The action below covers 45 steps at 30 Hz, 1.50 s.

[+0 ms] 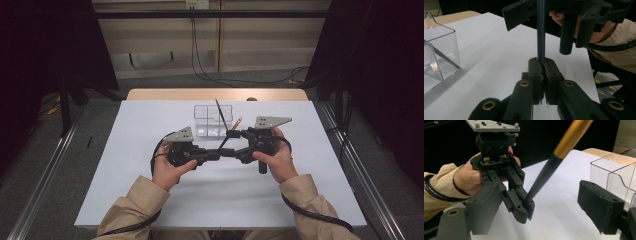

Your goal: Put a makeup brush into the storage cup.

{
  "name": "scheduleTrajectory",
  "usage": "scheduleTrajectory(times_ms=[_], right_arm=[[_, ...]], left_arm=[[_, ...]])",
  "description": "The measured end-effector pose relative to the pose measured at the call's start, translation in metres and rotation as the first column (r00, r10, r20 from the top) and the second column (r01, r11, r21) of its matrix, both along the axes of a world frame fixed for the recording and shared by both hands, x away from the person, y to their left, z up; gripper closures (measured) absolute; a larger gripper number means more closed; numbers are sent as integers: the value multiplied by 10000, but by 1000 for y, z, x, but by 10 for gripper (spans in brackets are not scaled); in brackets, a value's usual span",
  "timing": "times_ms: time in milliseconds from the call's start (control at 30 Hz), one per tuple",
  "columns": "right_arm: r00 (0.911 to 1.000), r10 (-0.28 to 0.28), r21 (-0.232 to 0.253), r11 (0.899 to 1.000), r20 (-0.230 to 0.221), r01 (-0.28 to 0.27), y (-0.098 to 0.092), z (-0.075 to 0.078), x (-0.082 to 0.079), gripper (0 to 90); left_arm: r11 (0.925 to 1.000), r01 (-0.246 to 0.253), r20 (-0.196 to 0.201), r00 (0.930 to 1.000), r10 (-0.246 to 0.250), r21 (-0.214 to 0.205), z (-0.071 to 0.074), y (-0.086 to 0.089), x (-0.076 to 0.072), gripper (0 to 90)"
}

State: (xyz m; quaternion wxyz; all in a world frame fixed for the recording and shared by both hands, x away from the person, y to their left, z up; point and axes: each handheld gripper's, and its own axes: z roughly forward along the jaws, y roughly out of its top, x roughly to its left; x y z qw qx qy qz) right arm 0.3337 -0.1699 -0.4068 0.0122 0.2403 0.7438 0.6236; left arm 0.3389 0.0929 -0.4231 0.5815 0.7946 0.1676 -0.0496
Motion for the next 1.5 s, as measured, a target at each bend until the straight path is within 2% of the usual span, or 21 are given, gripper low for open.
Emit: scheduleTrajectory(times_ms=[233,400,600,833,1067,1500], right_arm=[[10000,22,-1,10000,-38,-22,1,1,0,245],[10000,36,-33,10000,-90,-36,2,0,0,299],[9999,-40,22,10000,-109,40,0,0,-1,413],[9998,-190,306,9993,-50,191,-5,4,0,563],[9990,-448,610,9972,78,442,-9,7,0,761],[9986,-261,926,9952,-451,302,-7,9,2,818]], left_arm=[[9998,-6,-17,10000,6,-181,0,-1,0,858],[9999,-25,-47,10000,24,-138,-1,-1,0,858],[9999,-120,-71,9999,120,-119,-2,1,0,858],[9998,-159,-88,9998,158,-131,-3,2,1,858],[9999,-75,-163,9998,73,-144,-5,-1,1,858],[9999,-59,-250,9997,56,-97,-7,-7,-1,853]])
